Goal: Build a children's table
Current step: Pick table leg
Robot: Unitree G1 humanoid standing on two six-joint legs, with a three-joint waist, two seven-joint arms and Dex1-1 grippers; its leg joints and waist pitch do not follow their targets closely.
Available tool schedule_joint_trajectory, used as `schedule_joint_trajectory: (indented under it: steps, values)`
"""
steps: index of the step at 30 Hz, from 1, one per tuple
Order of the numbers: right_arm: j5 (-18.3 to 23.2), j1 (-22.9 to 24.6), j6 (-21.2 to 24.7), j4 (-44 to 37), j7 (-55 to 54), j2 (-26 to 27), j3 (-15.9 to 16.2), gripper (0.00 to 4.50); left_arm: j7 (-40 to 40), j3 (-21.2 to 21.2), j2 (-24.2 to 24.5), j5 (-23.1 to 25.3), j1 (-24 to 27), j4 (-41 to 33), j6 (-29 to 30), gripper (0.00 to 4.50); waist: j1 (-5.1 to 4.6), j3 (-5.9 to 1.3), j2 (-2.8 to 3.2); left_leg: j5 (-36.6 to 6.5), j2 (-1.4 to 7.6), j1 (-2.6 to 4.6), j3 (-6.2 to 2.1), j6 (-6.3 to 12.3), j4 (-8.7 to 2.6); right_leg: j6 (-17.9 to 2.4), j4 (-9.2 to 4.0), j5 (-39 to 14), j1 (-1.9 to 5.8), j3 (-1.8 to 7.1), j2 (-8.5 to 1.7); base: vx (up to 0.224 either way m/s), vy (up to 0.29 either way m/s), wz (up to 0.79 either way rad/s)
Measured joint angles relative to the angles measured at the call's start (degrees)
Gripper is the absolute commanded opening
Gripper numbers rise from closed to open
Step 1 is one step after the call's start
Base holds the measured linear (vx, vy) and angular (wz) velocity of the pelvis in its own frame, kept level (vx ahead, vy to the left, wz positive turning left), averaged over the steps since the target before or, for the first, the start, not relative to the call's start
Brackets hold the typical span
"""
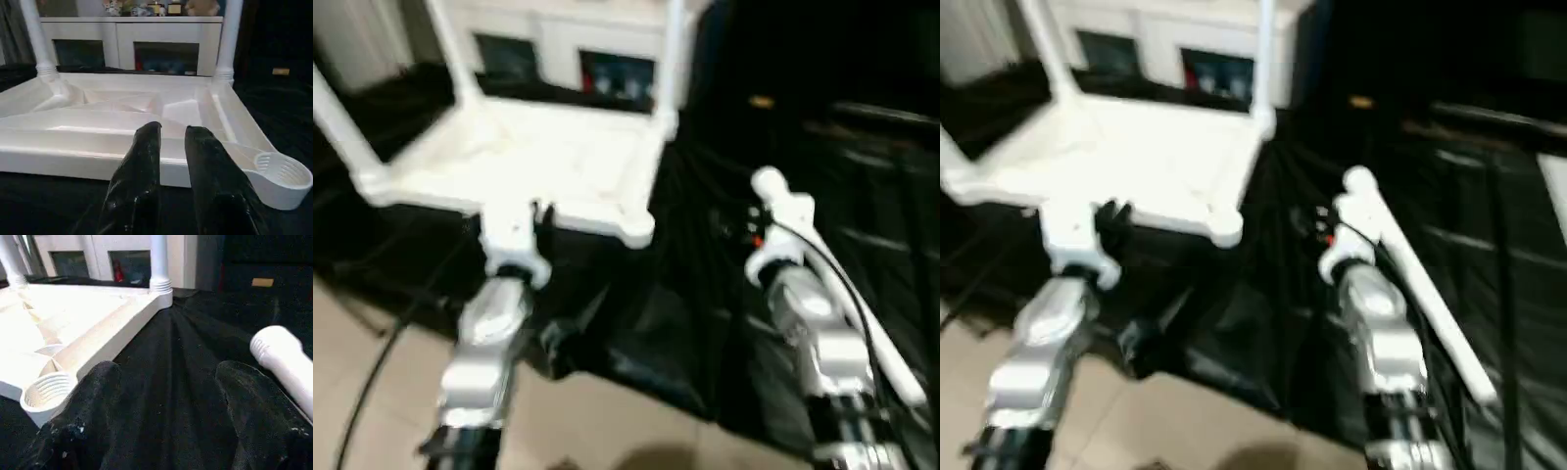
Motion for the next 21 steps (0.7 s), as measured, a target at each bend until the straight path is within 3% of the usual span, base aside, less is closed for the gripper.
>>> schedule_joint_trajectory:
  steps: [2, 3, 4, 5, 6, 7, 9, 10, 11, 12, 13, 14, 15, 16, 17, 18, 19, 20, 21]
  values:
    - [0.02, -0.08, 0.01, 0.21, 0.07, -0.48, -0.07, 3.41, -0.22, 0.02, 0.06, -0.1, 0.0, -0.11, 0.0, 1.03, -0.31, 0.13, -0.21, -0.03, 0.13, 0.53, 1.39, -0.04, -0.37, 0.21, -0.11, -0.08, 0.4, -0.41, -0.85, -0.033, 0.061, 0.01]
    - [0.02, -0.03, 0.22, 0.4, 0.14, -0.75, -0.06, 3.41, -0.44, -0.13, 0.04, -0.14, 0.06, -0.17, 0.01, 1.03, -0.25, 0.34, -0.23, -0.04, 0.49, 1.16, 2.19, -0.03, -0.59, 0.68, -0.31, -0.36, 0.98, -0.42, -0.97, 0.0, 0.0, 0.0]
    - [0.03, -0.02, 0.72, 0.47, 0.14, -0.79, -0.07, 3.41, -0.84, -0.43, 0.01, -0.15, 0.36, -0.5, 0.02, 1.03, -0.29, 0.48, -0.18, -0.09, 0.94, 2.03, 2.89, 0.01, -0.81, 1.18, -0.67, -0.67, 1.78, -0.5, -1.0, 0.0, 0.0, 0.0]
    - [0.09, -0.07, 1.07, 0.48, 0.15, -0.65, -0.04, 3.41, -1.02, -0.49, 0.06, -0.14, 0.64, -0.87, 0.04, 1.03, -0.45, 0.64, -0.08, -0.21, 1.24, 3.01, 3.49, 0.03, -0.99, 1.4, -1.07, -0.87, 1.96, -0.36, -0.83, 0.0, 0.0, 0.0]
    - [0.21, -0.18, 1.27, 0.55, 0.13, -0.2, 0.19, 3.41, -1.15, -0.44, 0.25, -0.13, 1.35, -1.49, 0.08, 1.03, -0.13, 0.8, -0.25, -0.57, 1.74, 4.2, 4.54, -0.24, -1.32, 1.33, -1.18, -1.22, 2.32, 0.36, -0.49, -0.011, 0.022, -0.41]
    - [0.29, -0.34, 1.17, 0.55, 0.15, 0.68, 0.66, 3.41, -1.13, -0.05, 0.63, -0.09, 1.71, -1.81, 0.13, 1.03, -0.12, 0.9, -0.23, -1.1, 1.97, 5.36, 5.12, -0.47, -1.51, 1.28, -0.51, -2.13, 2.5, 0.27, -0.82, 0.001, 0.022, -0.74]
    - [0.35, -0.31, 0.89, 0.7, 0.29, 1.26, 1.09, 3.41, -1.15, -0.03, 1.41, -0.06, 1.56, -2.29, 0.15, 1.03, -0.02, 0.96, -1.17, -1.75, 2.19, 6.94, 6.73, -0.82, -1.69, 0.31, 2.94, -4.88, 1.71, -0.96, -2.65, 0.028, 0.004, -0.72]
    - [0.34, -0.31, 0.68, 0.84, 0.5, 1.1, 1.02, 3.41, -1.16, -0.08, 1.4, -0.06, 1.49, -2.59, 0.15, 1.03, -0.07, 0.86, -2.39, -2.23, 2.0, 7.35, 7.42, -1.28, -1.73, 0.34, 4.09, -5.16, 1.59, -1.18, -4.09, 0.036, -0.089, -0.51]
    - [0.33, -0.31, 0.36, 0.97, 0.71, 0.82, 0.98, 3.41, -1.2, -0.23, 1.34, -0.05, 1.49, -2.71, 0.16, 1.03, -0.13, 0.74, -3.09, -2.69, 1.81, 7.3, 7.3, -1.63, -1.44, 1.51, 3.99, -4.16, 1.72, -1.34, -4.4, 0.036, -0.089, -0.51]
    - [0.28, -0.32, 0.13, 1.21, 0.92, 0.06, 0.87, 3.41, -1.19, -0.28, 0.77, 0.0, 1.47, -2.7, 0.32, 1.03, -0.2, 0.65, -3.19, -4.25, 1.57, 6.79, 6.66, -0.15, -0.33, 1.11, 3.86, -4.06, 1.72, -1.03, -3.59, 0.067, -0.125, -0.21]
    - [0.21, -0.47, -0.11, 2.32, 1.04, -0.84, 0.43, 3.41, -1.37, -1.87, 0.1, 0.02, 1.42, -2.71, 0.53, 1.03, 0.08, 0.6, -3.15, -5.96, 0.96, 4.88, 4.61, 2.56, 3.65, 0.57, 3.74, -4.41, 1.88, -0.66, -2.79, 0.134, -0.114, -0.03]
    - [0.18, -0.67, -0.12, 3.29, 1.01, -1.59, -0.23, 3.41, -1.52, -2.69, -0.08, 0.0, 1.46, -2.73, 0.57, 1.03, 0.4, 0.56, -3.14, -6.11, 0.2, 2.9, 3.11, 2.86, 7.05, 0.36, 3.68, -4.66, 2.01, -0.44, -2.52, 0.134, -0.114, -0.03]
    - [0.18, -0.96, -0.15, 3.84, 1.01, -1.76, -0.64, 3.41, -1.65, -2.61, 0.04, 0.0, 1.49, -2.72, 0.64, 1.03, 0.65, 0.49, -3.03, -6.0, -0.63, 1.16, 2.13, 2.92, 8.52, 0.26, 3.34, -4.78, 2.27, -0.4, -2.29, 0.136, -0.088, -0.01]
    - [0.18, -1.19, -0.17, 4.33, 1.09, -1.69, -0.69, 3.41, -1.78, -2.27, 0.56, 0.01, 1.49, -2.74, 0.64, 1.03, 1.14, 0.28, -2.48, -5.57, -1.14, -0.78, 1.54, 3.13, 7.99, 0.14, 2.27, -4.84, 3.05, -0.73, -1.62, 0.148, -0.043, -0.04]
    - [0.17, -1.26, -0.17, 4.37, 1.17, -1.71, -0.63, 3.41, -1.86, -1.99, 0.96, 0.01, 1.47, -2.82, 0.64, 1.03, 1.66, 0.1, -1.84, -4.61, -1.08, -1.94, 1.52, 3.2, 6.4, -0.04, 1.53, -4.98, 3.89, -1.22, -0.98, 0.148, -0.043, -0.04]
    - [0.12, -1.7, -0.18, 4.36, 1.25, -1.73, -0.4, 3.41, -1.89, -1.56, 1.21, 0.01, 1.46, -2.9, 0.64, 1.03, 1.96, -0.14, -0.51, -3.28, -0.36, -2.42, 1.53, 3.8, 3.19, -0.11, 0.57, -5.08, 4.99, -2.21, 0.11, 0.184, 0.0, -0.01]
    - [-0.08, -2.5, -0.18, 4.23, 1.61, -2.1, 0.24, 3.6, -2.27, -1.21, 1.58, -0.4, 1.41, -2.95, 0.66, 1.03, 2.14, -0.3, 1.69, 0.66, 1.01, -2.23, 1.21, 3.51, 0.47, 0.01, -0.24, -5.51, 6.38, -3.84, 1.59, 0.22, 0.081, -0.13]
    - [-0.56, -2.94, 0.22, 4.21, 2.36, -2.36, 1.42, 3.71, -3.16, -0.86, 2.16, -1.22, 1.61, -3.15, 1.07, 1.04, 2.39, -0.25, 2.02, 1.76, 1.55, -1.65, 0.38, 2.31, 1.0, 0.26, 0.5, -6.09, 6.75, -4.63, 1.42, 0.22, 0.081, -0.13]
    - [-1.05, -3.56, 1.03, 4.06, 3.27, -2.94, 2.83, 3.71, -4.24, -0.43, 2.91, -1.83, 1.65, -3.37, 1.91, 1.04, 2.02, -0.32, 1.64, 1.11, 0.83, -1.68, 0.27, 2.43, 1.37, 0.33, 2.72, -6.82, 5.84, -3.73, 0.79, 0.249, 0.082, -0.09]
